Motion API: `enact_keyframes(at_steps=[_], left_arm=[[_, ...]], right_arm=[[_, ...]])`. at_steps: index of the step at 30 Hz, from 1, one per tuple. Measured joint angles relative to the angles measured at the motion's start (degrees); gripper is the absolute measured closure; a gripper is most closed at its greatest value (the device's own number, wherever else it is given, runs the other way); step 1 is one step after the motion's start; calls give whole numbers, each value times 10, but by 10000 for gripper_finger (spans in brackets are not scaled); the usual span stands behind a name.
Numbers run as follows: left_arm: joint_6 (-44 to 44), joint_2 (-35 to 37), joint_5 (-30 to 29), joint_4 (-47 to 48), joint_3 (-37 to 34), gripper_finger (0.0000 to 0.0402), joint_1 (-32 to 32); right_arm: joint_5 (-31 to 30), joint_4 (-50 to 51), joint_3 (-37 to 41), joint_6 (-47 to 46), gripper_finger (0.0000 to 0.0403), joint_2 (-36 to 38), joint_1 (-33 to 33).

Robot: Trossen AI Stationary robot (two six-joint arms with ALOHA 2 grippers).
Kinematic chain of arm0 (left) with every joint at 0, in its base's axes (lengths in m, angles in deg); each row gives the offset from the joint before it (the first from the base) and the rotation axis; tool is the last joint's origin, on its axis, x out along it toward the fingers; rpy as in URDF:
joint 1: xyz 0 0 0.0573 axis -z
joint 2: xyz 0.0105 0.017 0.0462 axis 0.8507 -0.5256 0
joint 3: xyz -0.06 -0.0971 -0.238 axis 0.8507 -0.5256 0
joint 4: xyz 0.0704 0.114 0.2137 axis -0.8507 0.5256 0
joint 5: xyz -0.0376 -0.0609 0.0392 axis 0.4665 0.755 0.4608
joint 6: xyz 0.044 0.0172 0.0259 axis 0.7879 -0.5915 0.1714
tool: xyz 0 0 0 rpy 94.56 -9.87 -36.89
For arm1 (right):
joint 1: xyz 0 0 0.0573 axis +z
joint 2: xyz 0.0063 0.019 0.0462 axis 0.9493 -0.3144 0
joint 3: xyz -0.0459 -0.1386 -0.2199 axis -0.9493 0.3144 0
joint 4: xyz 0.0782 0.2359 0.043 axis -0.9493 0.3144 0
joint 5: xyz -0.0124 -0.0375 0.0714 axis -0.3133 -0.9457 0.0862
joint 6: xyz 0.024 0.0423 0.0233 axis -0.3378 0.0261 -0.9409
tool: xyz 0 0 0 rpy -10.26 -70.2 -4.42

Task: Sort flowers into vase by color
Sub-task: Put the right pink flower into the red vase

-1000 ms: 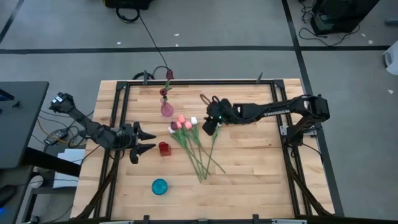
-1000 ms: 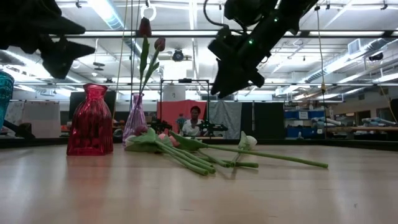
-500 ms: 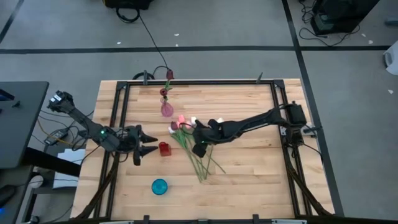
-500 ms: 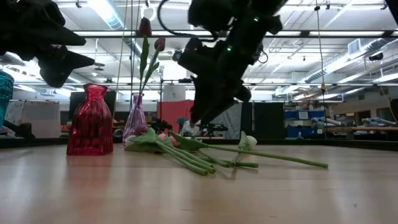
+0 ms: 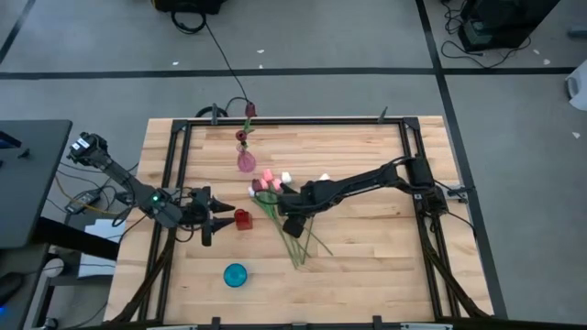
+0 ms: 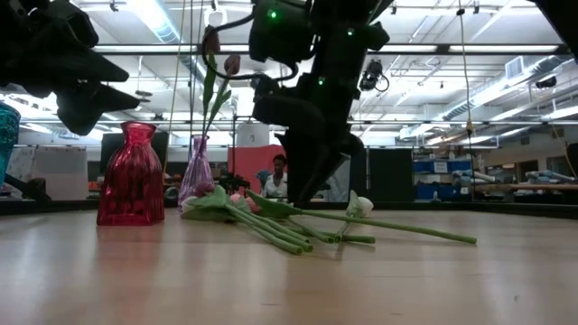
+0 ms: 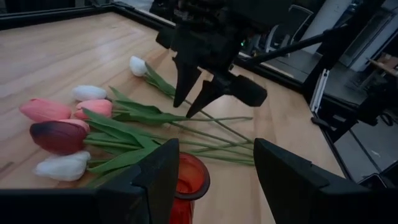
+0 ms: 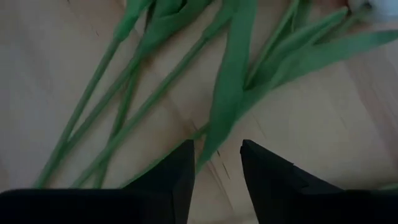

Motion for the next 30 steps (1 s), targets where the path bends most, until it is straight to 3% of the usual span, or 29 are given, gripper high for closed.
enact_keyframes(at_steps=[11,19,25,30], left_arm=[[0,0,0,7,0,188,0],[0,0,10,6,0,188,0],[1,1,12,10,0,188,0],[-1,0,12,12,0,188,0]], right_arm=[[8,6,1,0,288,-26,8],[14,54,1,8,389,-17,5],[-3,72,1,20,380,43,1],[-19,28,1,74,393,93,12]])
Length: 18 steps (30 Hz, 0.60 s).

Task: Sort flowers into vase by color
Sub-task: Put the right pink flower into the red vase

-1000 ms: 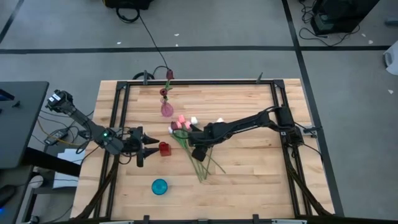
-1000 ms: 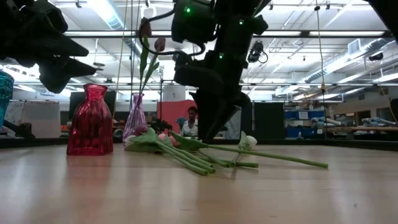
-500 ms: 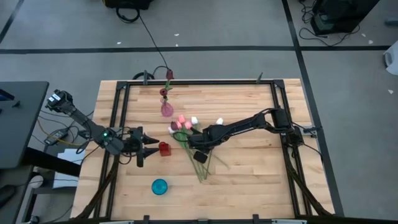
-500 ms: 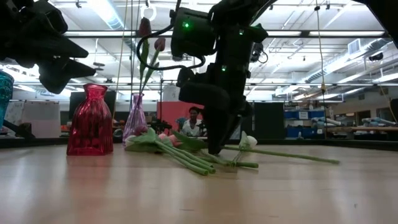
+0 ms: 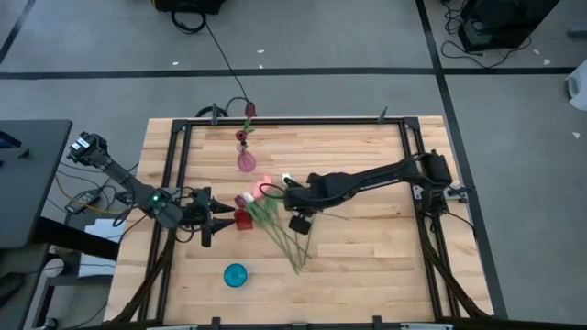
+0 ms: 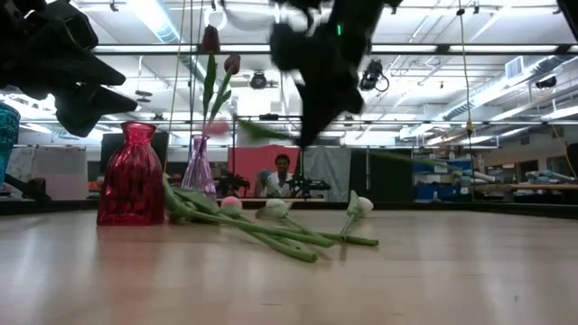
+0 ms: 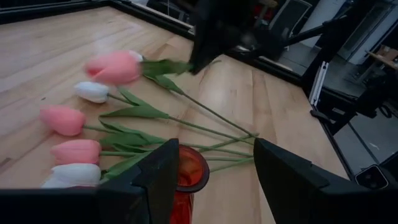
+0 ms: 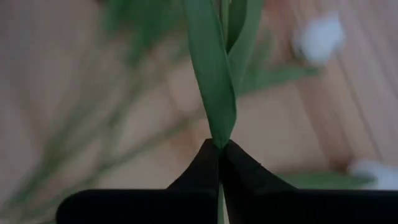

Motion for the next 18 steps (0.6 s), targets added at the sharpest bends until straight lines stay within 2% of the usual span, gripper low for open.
enact_keyframes(at_steps=[4,9,14,18], left_arm=[[-2,0,2,2,0,188,0],[-4,0,29,9,0,188,0],[-4,1,63,16,0,188,0],[-6,3,66,46,0,188,0]], right_arm=[[11,-124,0,65,381,22,16],[76,-326,0,121,376,13,28],[85,-489,0,164,383,-13,28],[86,-587,0,176,380,-31,22]])
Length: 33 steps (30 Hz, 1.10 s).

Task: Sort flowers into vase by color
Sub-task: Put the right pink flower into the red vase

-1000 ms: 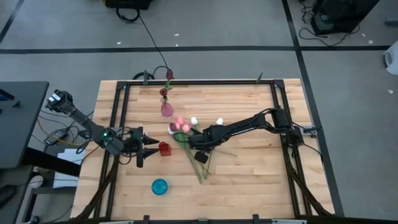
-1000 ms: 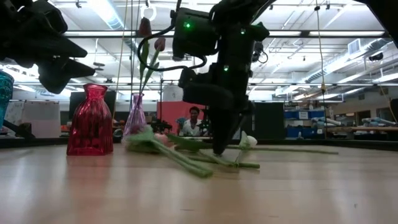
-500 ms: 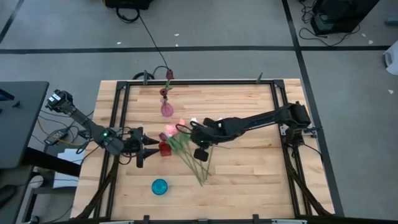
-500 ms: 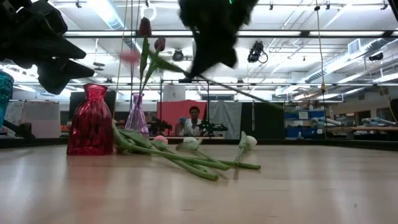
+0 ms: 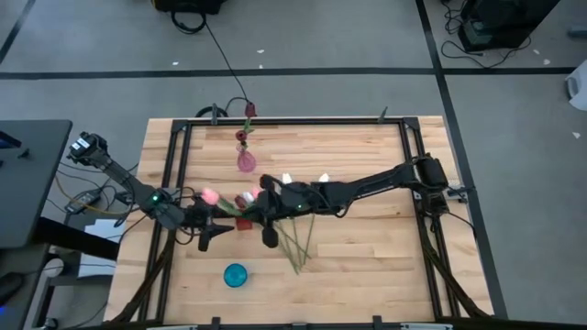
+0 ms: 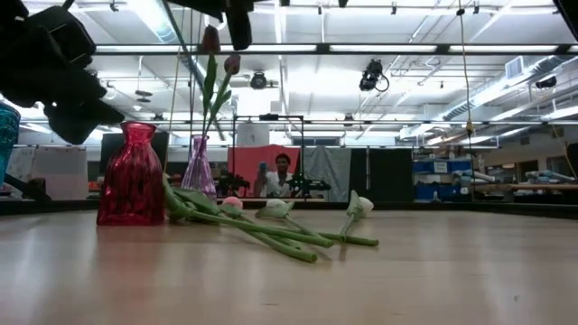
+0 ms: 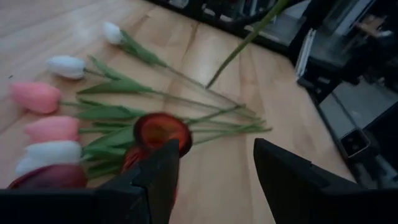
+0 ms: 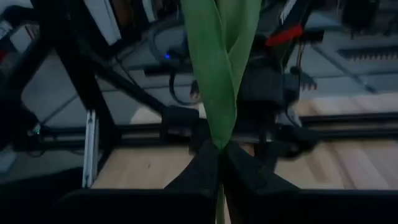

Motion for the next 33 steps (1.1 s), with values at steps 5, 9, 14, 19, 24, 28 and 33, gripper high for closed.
enact_keyframes(at_steps=[5,9,14,19,24,28,33], left_arm=[[-1,-9,-1,19,0,188,0],[-6,-24,-19,51,0,188,0],[-11,-54,-44,54,0,188,0],[-7,-96,-80,41,0,188,0],[5,-143,-100,16,0,188,0],[25,-172,-103,-26,0,188,0],[51,-201,-110,-67,0,188,0]], right_arm=[[8,-68,1,11,379,-17,-8],[20,-139,0,20,380,-28,-13],[22,-180,0,22,379,-28,-17],[32,-221,0,27,379,-27,-17],[35,-252,0,28,379,-39,-17],[35,-282,-1,42,379,-59,-21],[39,-311,0,43,379,-88,-36]])
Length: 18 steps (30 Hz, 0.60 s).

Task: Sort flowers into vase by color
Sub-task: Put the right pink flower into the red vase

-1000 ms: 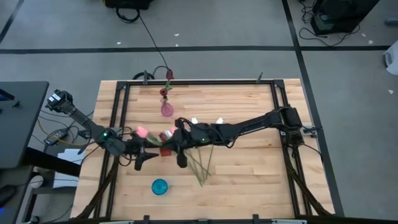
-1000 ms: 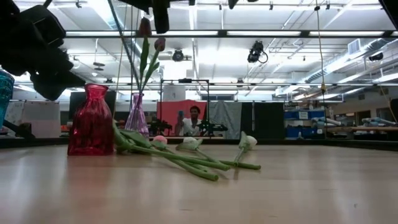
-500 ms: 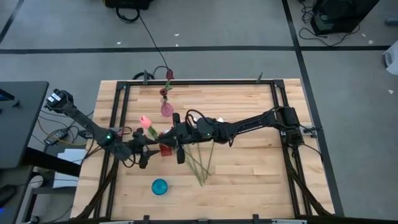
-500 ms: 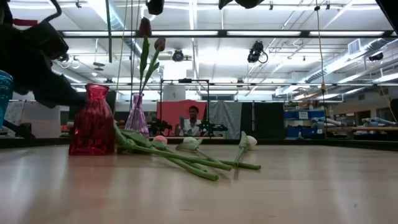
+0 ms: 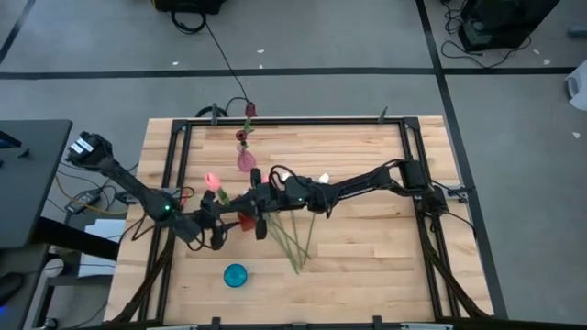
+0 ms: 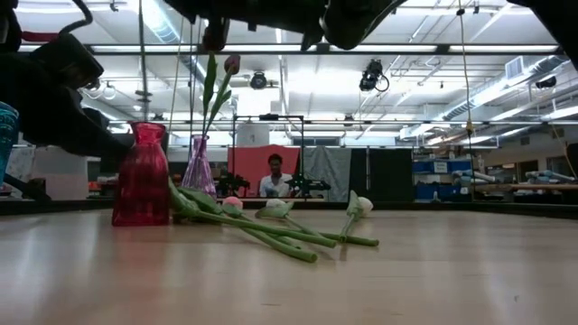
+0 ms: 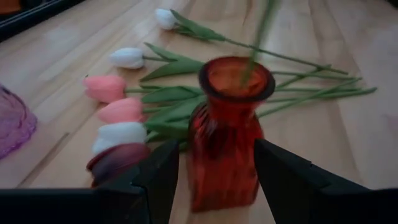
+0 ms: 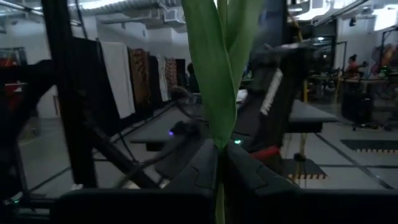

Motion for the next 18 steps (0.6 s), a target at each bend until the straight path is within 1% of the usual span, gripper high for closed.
enact_keyframes(at_steps=[4,9,12,18], left_arm=[[-4,-11,-6,-2,0,188,-1],[-13,-13,-5,1,0,188,0],[-14,-12,-7,0,0,188,0],[-17,-12,-2,0,0,188,0]], right_arm=[[0,-2,-1,11,378,-3,-10],[2,40,0,9,378,-7,-13],[2,48,0,0,378,-7,-12],[-1,35,0,15,378,0,-7]])
